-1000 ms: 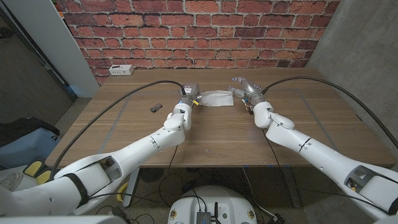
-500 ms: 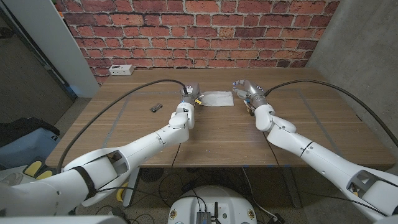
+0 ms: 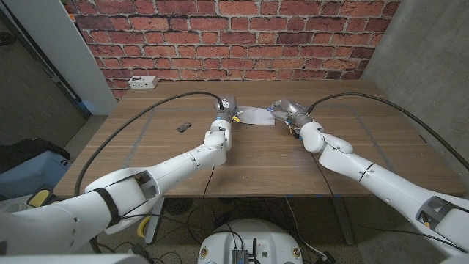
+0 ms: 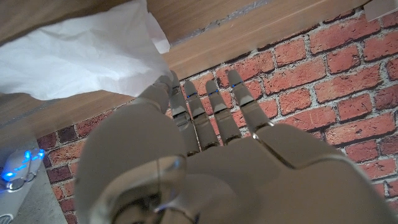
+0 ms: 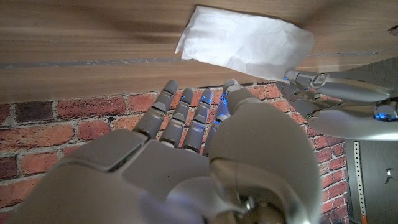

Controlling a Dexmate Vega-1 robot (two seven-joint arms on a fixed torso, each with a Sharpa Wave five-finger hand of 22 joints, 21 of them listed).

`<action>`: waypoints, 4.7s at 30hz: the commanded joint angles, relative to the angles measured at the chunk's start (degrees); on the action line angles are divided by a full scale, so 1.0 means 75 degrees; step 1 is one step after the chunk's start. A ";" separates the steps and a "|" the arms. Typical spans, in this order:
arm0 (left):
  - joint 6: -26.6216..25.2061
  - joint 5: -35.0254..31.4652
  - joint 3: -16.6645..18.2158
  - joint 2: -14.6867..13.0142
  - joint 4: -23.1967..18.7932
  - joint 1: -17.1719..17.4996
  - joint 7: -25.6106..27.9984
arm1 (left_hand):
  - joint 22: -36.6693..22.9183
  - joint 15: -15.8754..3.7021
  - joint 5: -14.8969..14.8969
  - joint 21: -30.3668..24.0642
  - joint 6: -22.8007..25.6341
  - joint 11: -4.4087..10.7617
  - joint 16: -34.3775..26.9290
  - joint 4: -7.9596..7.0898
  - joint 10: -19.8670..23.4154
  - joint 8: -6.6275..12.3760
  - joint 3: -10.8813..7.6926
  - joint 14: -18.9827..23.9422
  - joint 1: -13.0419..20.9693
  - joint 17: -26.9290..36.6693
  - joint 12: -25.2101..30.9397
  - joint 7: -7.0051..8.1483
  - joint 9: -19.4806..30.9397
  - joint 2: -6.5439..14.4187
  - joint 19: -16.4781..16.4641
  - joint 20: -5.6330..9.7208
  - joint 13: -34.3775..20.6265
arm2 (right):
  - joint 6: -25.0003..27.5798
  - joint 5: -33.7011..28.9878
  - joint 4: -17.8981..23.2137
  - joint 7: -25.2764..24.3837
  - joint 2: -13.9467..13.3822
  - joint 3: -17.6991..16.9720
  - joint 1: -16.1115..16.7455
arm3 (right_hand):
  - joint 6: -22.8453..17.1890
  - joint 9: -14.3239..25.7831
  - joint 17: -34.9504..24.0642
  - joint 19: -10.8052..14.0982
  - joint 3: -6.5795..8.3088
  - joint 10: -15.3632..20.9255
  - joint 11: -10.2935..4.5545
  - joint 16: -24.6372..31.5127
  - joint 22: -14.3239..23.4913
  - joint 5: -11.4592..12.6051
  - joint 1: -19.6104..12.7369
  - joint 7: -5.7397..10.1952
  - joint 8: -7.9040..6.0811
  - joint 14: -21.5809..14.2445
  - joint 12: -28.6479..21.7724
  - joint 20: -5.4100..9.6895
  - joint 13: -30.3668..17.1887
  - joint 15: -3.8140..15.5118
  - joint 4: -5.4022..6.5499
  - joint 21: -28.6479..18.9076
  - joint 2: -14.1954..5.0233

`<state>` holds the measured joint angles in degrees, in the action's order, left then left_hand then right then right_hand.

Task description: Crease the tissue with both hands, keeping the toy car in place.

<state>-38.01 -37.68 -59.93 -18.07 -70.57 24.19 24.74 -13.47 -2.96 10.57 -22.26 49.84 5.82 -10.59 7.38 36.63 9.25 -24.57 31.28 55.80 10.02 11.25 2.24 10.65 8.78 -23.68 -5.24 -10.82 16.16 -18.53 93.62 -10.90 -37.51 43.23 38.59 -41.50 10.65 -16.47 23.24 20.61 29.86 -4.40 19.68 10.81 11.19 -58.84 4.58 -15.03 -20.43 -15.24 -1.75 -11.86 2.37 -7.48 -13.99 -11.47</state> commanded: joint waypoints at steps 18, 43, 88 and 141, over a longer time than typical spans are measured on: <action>-0.0350 0.0205 -0.0026 0.1015 0.1840 -0.0063 0.3894 | 0.0022 0.0012 -0.0055 0.0032 -0.3749 -0.0255 -0.0043 -0.0104 -0.1884 0.0123 0.0548 -0.1212 -0.0702 0.0111 -0.0017 0.0741 -0.0009 -0.0274 0.0839 -0.0186 -0.0096 | -0.0168 0.0005 -0.0161 0.1045 0.0039 0.0273 -0.0388 | 0.0099 0.0012 0.0034 -0.0014 -0.0027 -0.0067 0.0015 -0.0069 0.0009 -0.0101 0.0043 0.0030 0.0132 0.0091 0.0096 -0.0100 -0.0011 0.0712 0.0043 -0.0018 0.0200; -0.2695 -0.0596 -0.0921 0.0351 0.0210 -0.0452 0.0470 | 0.0157 0.0262 0.0026 0.0191 -0.3962 -0.0278 -0.0056 0.0318 -0.2525 0.0229 0.0219 -0.1925 -0.0026 0.0038 0.0073 0.0657 -0.0006 -0.0022 0.1504 -0.0441 -0.0093 | -0.0187 -0.0048 0.0029 0.1056 -0.0003 0.0229 -0.0315 | 0.0296 0.0018 0.0048 -0.0010 -0.0107 -0.0161 0.0068 -0.0076 0.0006 -0.0124 0.0154 0.0014 0.0308 0.0117 0.0190 -0.0128 -0.0009 0.0634 0.0061 -0.0016 0.0281; 0.1986 -0.0503 -0.0451 -0.2295 -0.1678 -0.0955 -0.4169 | 0.0277 0.0699 -0.0023 0.0574 -0.1931 -0.0150 0.0107 0.0206 -0.3491 0.0259 0.1070 -0.3667 -0.0685 0.0000 -0.0053 0.1269 -0.0026 -0.0938 0.2424 -0.0536 -0.0033 | -0.0709 -0.0056 -0.0115 0.2053 0.0141 0.0501 -0.0782 | 0.0841 0.0021 0.0291 -0.0063 -0.0356 -0.0382 0.0288 -0.0327 -0.0007 -0.0027 0.0994 -0.0042 0.0558 0.0070 0.0404 -0.0172 -0.0008 0.0489 0.0274 0.0050 0.0361; 0.2358 -0.2456 -0.0630 -0.1612 -0.0214 -0.0670 -0.2345 | 0.0182 -0.0170 0.0401 0.0174 0.0401 0.0108 -0.0094 0.0272 -0.1522 0.0470 0.0064 -0.2108 0.1486 -0.0062 0.0521 -0.0029 -0.0030 0.0137 0.1217 -0.0131 0.0005 | -0.0914 0.0045 -0.0341 0.2294 0.0307 0.0595 -0.0944 | 0.0908 0.0015 0.0405 -0.0226 -0.0443 -0.0564 0.0489 -0.0610 -0.0026 -0.0093 0.1511 -0.0204 0.0542 0.0318 0.0469 -0.0304 0.0000 0.0359 0.0370 0.0151 0.0503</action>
<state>-21.49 -54.39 -63.62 -28.95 -71.17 19.03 3.30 -11.88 -2.30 13.17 -20.57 52.13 6.16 -11.10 9.45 24.14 13.04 -23.66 14.65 66.61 9.60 14.65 1.94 10.44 9.91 -14.03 -6.34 -10.65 9.75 -18.66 91.57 5.34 -35.53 47.18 31.96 -34.37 10.68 -13.30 21.47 17.27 25.25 -1.01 15.24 10.68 10.63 -47.94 3.38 -10.78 -18.29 -11.65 -3.70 -11.73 2.47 -5.08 -12.84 -7.70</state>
